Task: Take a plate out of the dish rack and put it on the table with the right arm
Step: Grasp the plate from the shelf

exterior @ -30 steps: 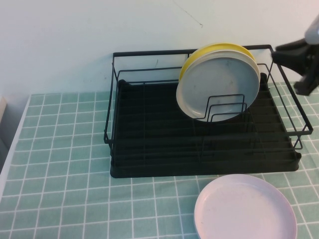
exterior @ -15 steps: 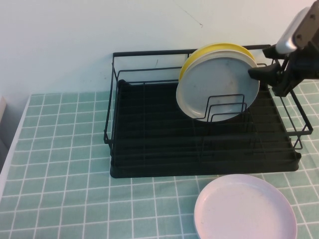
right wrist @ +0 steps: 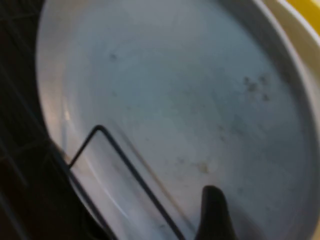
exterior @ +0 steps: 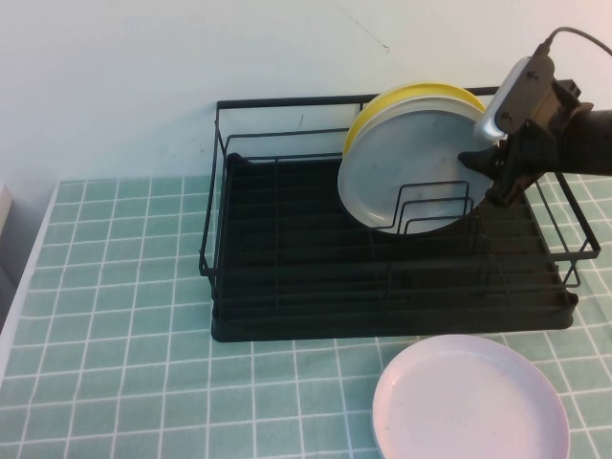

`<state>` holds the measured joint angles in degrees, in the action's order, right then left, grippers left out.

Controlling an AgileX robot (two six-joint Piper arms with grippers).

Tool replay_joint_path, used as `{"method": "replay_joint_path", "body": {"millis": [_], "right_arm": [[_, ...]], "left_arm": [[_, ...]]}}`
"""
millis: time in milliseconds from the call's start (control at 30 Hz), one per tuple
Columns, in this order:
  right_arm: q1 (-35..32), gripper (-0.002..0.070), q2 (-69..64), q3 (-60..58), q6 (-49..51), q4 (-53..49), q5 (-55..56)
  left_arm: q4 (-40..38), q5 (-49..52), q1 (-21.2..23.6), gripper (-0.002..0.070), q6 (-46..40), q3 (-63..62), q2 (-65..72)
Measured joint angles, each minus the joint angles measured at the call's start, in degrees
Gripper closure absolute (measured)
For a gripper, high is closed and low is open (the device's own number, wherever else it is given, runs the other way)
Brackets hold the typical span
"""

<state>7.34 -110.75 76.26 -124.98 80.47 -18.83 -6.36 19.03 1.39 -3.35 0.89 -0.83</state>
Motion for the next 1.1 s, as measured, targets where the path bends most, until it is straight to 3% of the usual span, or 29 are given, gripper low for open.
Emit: {"method": "replay_joint_path", "body": {"millis": [133,367,433,1100], "right_arm": [[0.0,0.0307,-0.6,0.13,-0.23,1.95,1.03],[0.0,0.0581,-0.71,0.26,-4.66,9.41,1.28],[0.0,0.0629,-0.71,0.26,-6.61,11.61,1.61],[0.0,0.0657,4.23,1.5,-9.02,16.8,-2.17]], "left_arm": [[0.0,0.0,0.0,0.0678,0.0,0.0,0.0],[0.0,0.0,0.0,0.0678,0.0,0.0,0.0],[0.0,0.0,0.0,0.0678,0.0,0.0,0.0],[0.0,0.0,0.0,0.0678,0.13,0.0,0.0]]}}
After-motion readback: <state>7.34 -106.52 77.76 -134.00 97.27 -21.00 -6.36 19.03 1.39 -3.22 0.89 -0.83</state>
